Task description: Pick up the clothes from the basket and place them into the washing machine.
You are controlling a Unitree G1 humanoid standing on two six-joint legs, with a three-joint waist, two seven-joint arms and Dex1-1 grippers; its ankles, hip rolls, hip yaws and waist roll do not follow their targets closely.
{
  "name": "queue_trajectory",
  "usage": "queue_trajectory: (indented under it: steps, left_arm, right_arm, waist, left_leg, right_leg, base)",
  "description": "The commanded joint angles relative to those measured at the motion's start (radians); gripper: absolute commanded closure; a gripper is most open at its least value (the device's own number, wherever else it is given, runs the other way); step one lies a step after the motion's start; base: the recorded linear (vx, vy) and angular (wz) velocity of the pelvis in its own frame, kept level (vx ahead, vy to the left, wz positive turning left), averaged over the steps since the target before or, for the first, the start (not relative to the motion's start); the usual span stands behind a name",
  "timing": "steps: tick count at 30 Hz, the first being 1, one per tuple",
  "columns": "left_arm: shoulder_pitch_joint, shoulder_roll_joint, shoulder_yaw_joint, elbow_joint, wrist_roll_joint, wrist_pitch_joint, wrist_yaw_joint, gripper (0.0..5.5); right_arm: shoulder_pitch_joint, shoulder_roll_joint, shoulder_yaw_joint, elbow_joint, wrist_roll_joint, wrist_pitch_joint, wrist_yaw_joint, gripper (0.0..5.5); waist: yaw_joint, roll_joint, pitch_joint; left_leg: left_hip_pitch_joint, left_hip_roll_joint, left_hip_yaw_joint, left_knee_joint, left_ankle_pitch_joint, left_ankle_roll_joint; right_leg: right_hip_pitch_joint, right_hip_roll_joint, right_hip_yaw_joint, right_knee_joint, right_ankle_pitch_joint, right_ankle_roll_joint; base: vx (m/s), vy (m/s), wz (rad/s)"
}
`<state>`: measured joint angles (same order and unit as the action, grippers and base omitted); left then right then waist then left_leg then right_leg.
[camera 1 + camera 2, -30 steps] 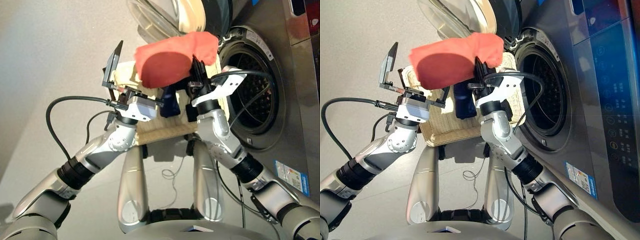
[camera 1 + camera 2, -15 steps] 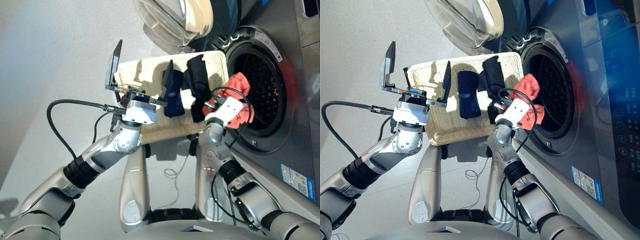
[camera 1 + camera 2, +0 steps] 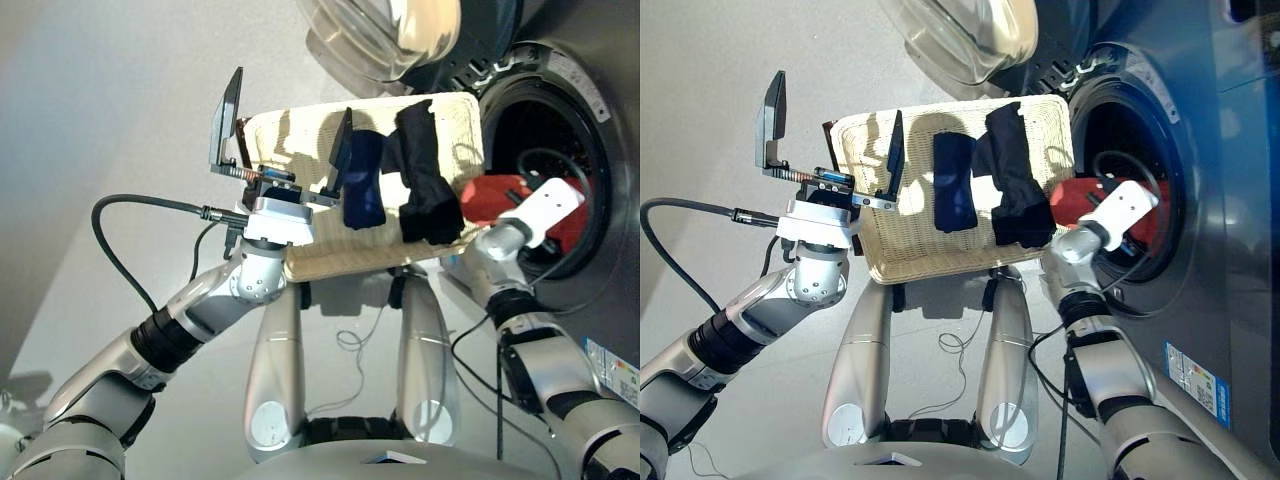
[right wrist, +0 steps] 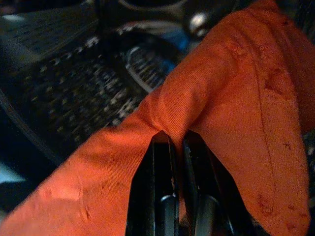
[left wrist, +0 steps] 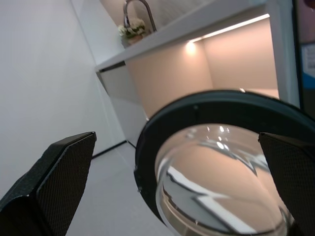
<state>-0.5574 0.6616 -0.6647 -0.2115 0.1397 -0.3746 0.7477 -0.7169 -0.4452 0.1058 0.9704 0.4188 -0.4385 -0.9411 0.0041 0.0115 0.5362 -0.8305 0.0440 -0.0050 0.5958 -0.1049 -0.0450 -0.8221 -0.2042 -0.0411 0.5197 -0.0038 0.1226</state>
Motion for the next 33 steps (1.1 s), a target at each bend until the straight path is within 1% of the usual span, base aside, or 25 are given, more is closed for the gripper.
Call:
queue_trajectory:
  steps: [1,3,5,9,11,14,17,20,22,23,24,27,29,33]
  left_arm:
    - [0.017,0.0,0.0,-0.174,-0.02,-0.071,-0.012,0.0]
    - [0.026,0.009,0.005,-0.178,-0.027,-0.063,-0.022,0.0]
    - [0.038,0.022,0.01,-0.184,-0.032,-0.062,-0.025,0.0]
    - [0.053,0.042,0.021,-0.194,-0.039,-0.059,-0.037,0.0]
    - [0.059,0.051,0.028,-0.201,-0.044,-0.056,-0.038,0.0]
    - [0.062,0.063,0.032,-0.203,-0.048,-0.049,-0.046,0.0]
    - [0.064,0.076,0.04,-0.208,-0.057,-0.048,-0.057,0.0]
    - [0.055,0.086,0.039,-0.207,-0.059,-0.045,-0.064,0.0]
    - [0.047,0.09,0.036,-0.198,-0.061,-0.041,-0.068,0.0]
    - [0.043,0.089,0.035,-0.196,-0.065,-0.042,-0.072,0.0]
    - [0.04,0.088,0.034,-0.192,-0.07,-0.04,-0.077,0.0]
    - [0.034,0.079,0.036,-0.185,-0.084,-0.041,-0.086,0.0]
    - [0.033,0.068,0.039,-0.181,-0.087,-0.039,-0.09,0.0]
    - [0.038,0.049,0.05,-0.173,-0.083,-0.031,-0.09,0.0]
  right_arm:
    - [-0.031,-0.166,-0.053,-0.011,0.0,-0.005,-0.037,5.5]
    - [-0.046,-0.228,-0.058,0.003,0.002,0.006,-0.035,5.5]
    - [-0.065,-0.279,-0.056,0.012,-0.005,0.013,-0.041,5.5]
    - [-0.101,-0.369,-0.031,0.062,-0.021,0.047,-0.031,5.5]
    - [-0.114,-0.414,-0.017,0.082,-0.029,0.063,-0.023,5.5]
    - [-0.144,-0.462,0.009,0.123,-0.027,0.079,0.0,5.5]
    - [-0.159,-0.492,0.022,0.16,-0.012,0.087,0.019,5.5]
    - [-0.167,-0.509,0.038,0.177,0.0,0.089,0.039,5.5]
    - [-0.169,-0.502,0.034,0.179,0.028,0.074,0.052,5.5]
    - [-0.166,-0.498,0.03,0.182,0.042,0.07,0.057,3.62]
    - [-0.166,-0.488,0.021,0.182,0.071,0.06,0.068,0.0]
    - [-0.153,-0.465,0.01,0.163,0.111,0.032,0.082,0.0]
    - [-0.123,-0.43,0.004,0.12,0.12,0.008,0.09,0.0]
    - [-0.027,-0.319,-0.012,-0.072,0.079,-0.053,0.067,0.0]
  waist:
    - [-0.007,0.079,-0.016]
    - [-0.005,0.083,-0.016]
    - [-0.004,0.088,-0.016]
    - [-0.005,0.092,-0.016]
    - [-0.004,0.093,-0.016]
    - [-0.005,0.094,-0.016]
    - [-0.006,0.094,-0.016]
    - [-0.008,0.094,-0.016]
    - [-0.009,0.093,-0.016]
    - [-0.009,0.093,-0.016]
    - [-0.012,0.093,-0.016]
    - [-0.015,0.091,-0.016]
    - [-0.019,0.087,-0.016]
    - [-0.032,0.073,-0.016]
  left_leg:
    - [-0.03,-0.027,0.032,0.011,-0.006,0.013]
    - [-0.073,-0.025,0.033,0.048,-0.016,0.013]
    - [-0.113,-0.023,0.031,0.077,-0.022,0.014]
    - [-0.184,-0.018,0.036,0.124,-0.033,0.014]
    - [-0.216,-0.016,0.034,0.142,-0.034,0.014]
    - [-0.252,-0.011,0.032,0.164,-0.036,0.015]
    - [-0.272,-0.011,0.031,0.177,-0.039,0.015]
    - [-0.277,-0.011,0.034,0.18,-0.041,0.015]
    - [-0.276,-0.011,0.035,0.182,-0.042,0.017]
    - [-0.276,-0.01,0.035,0.184,-0.042,0.018]
    - [-0.274,-0.01,0.036,0.183,-0.043,0.018]
    - [-0.265,-0.009,0.042,0.177,-0.042,0.019]
    - [-0.26,-0.008,0.046,0.178,-0.044,0.021]
    - [-0.25,-0.002,0.048,0.178,-0.048,0.025]
  right_leg:
    - [-0.038,0.015,0.049,0.082,-0.071,-0.017]
    - [-0.083,0.016,0.059,0.119,-0.08,-0.019]
    - [-0.126,0.018,0.067,0.148,-0.085,-0.022]
    - [-0.196,0.021,0.073,0.194,-0.095,-0.026]
    - [-0.229,0.022,0.077,0.209,-0.095,-0.028]
    - [-0.272,0.025,0.08,0.238,-0.099,-0.029]
    - [-0.29,0.025,0.08,0.247,-0.101,-0.028]
    - [-0.298,0.029,0.08,0.256,-0.105,-0.029]
    - [-0.3,0.032,0.081,0.259,-0.106,-0.029]
    - [-0.3,0.033,0.083,0.26,-0.106,-0.029]
    - [-0.298,0.034,0.082,0.26,-0.105,-0.029]
    - [-0.293,0.039,0.085,0.254,-0.104,-0.031]
    - [-0.289,0.044,0.086,0.252,-0.104,-0.03]
    - [-0.284,0.054,0.087,0.254,-0.111,-0.033]
  base:
    - [0.0,0.0,0.0]
    - [0.0,0.0,0.0]
    - [0.0,0.0,0.0]
    - [0.0,0.0,0.0]
    - [0.0,0.0,0.0]
    - [0.0,0.0,0.0]
    - [0.0,0.0,0.0]
    - [0.0,0.0,0.0]
    - [0.0,0.0,0.0]
    - [0.0,0.0,0.0]
    - [0.0,0.0,0.0]
    - [0.0,0.0,0.0]
    - [0.0,0.0,0.0]
    - [0.0,0.0,0.0]
